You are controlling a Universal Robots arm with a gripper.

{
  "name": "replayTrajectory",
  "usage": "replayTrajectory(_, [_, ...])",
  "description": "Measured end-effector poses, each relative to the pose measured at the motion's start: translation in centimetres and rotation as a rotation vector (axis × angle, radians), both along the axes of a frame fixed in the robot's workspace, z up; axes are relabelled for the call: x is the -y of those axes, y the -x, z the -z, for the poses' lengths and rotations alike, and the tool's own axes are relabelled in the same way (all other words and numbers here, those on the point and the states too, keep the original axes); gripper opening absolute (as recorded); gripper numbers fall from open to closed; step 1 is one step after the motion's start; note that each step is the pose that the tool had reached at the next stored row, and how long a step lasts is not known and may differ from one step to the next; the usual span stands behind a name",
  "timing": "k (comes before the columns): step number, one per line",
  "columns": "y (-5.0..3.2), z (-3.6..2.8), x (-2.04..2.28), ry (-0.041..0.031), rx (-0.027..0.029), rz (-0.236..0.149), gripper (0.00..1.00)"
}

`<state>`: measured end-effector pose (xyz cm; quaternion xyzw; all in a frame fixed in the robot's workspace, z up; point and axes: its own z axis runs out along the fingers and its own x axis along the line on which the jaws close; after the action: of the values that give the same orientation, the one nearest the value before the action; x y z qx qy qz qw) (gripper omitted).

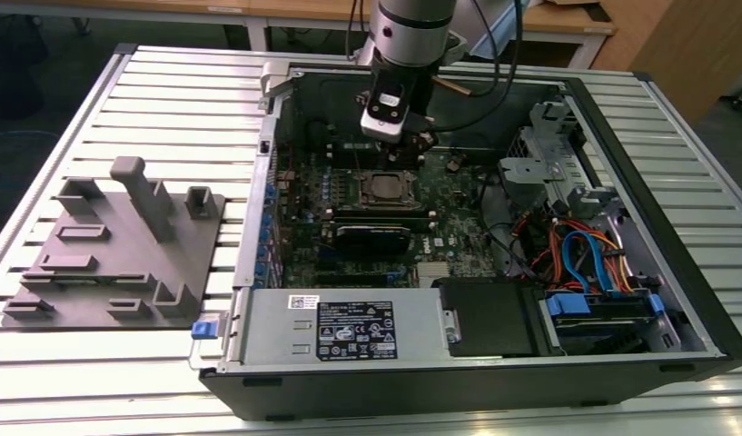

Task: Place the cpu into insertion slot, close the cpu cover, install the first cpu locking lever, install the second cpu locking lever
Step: 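Install the first cpu locking lever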

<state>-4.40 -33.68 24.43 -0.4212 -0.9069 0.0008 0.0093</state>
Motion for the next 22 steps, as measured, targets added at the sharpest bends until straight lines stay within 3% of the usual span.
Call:
replayTrajectory(12, [0.00,0.00,0.00,0.0000,0.0000,-0.155,0.10])
replayTrajectory(22, [0.07,0.00,-0.01,0.0000,0.0000,-0.160,0.10])
